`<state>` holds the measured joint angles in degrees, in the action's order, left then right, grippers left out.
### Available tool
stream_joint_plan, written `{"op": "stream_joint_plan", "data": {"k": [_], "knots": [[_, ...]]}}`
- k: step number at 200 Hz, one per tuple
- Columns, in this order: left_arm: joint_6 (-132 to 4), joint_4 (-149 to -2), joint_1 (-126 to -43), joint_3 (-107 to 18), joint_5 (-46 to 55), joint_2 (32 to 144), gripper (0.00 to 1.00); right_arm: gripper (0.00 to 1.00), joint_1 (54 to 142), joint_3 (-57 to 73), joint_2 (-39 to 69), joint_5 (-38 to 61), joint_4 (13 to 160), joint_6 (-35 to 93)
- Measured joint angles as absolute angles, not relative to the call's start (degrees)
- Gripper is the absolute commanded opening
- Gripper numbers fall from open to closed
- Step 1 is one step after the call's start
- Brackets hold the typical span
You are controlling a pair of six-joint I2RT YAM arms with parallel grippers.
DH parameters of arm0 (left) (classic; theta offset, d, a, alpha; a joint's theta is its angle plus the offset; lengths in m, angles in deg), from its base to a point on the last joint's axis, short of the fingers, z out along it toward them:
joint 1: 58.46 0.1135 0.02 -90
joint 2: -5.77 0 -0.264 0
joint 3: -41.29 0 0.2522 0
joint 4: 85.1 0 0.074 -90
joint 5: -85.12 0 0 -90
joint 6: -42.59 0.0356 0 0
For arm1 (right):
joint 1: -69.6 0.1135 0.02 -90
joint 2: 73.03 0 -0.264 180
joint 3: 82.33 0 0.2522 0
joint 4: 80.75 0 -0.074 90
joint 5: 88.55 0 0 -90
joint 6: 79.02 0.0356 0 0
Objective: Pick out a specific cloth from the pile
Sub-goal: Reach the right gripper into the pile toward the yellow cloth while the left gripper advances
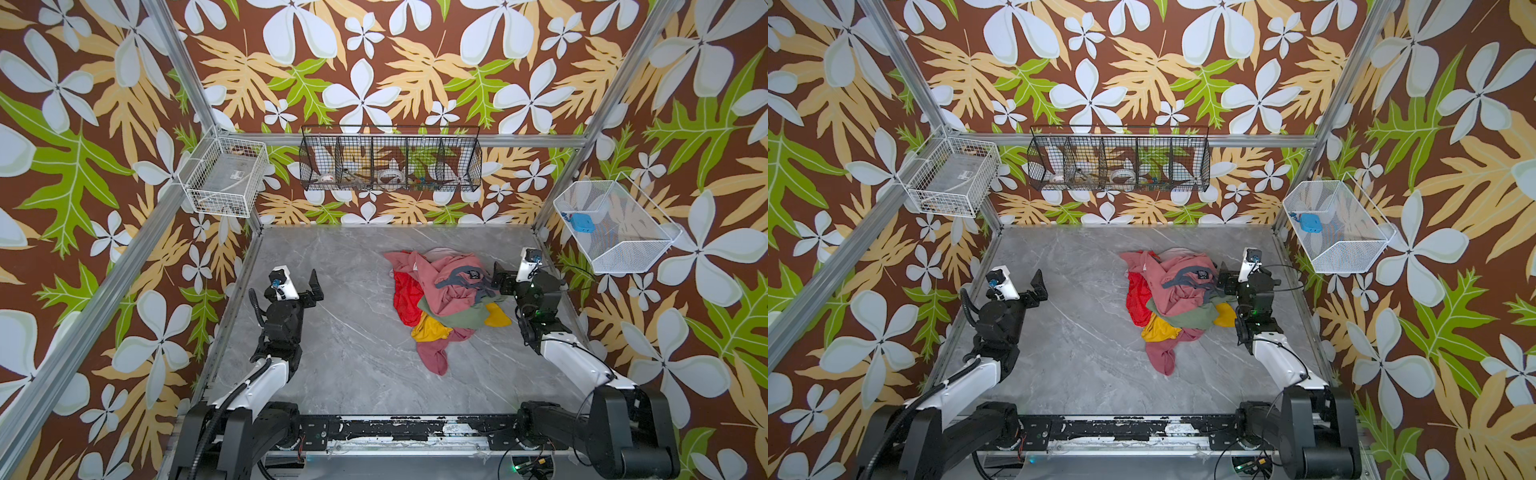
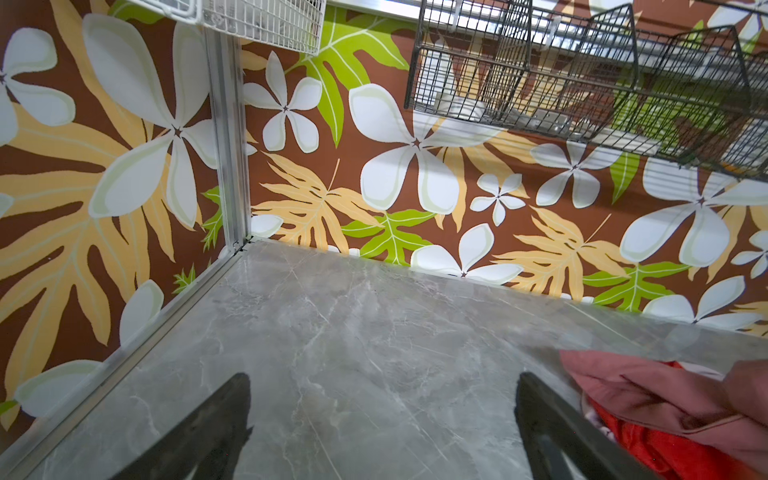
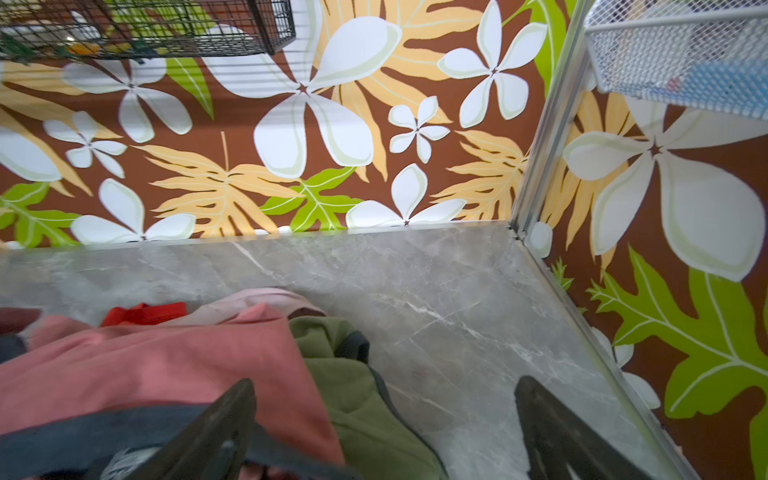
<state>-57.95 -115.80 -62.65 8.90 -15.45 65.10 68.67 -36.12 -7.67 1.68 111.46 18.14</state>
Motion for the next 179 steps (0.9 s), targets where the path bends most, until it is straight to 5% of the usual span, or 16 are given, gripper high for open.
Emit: {"op": "stream_joint_plan", "data": {"k": [59,109,179], "knots": [[-65.58,-104.81,-68.83,5.51,-14.73,60.68,1.00,0.90,75.90,-36.58,-21.44,3.89,95.81,21.05],[-68.12,-102.71,-74.82,3.87,-16.37,67.00,1.00,0.86,97.15,-43.14,-31.47,-13.05,85.91,27.23],[-68.05,-100.68,-80.44,-1.95,-16.87,73.86,1.00,0.79,117.85,-45.15,-23.99,-26.99,77.50,41.97]]}}
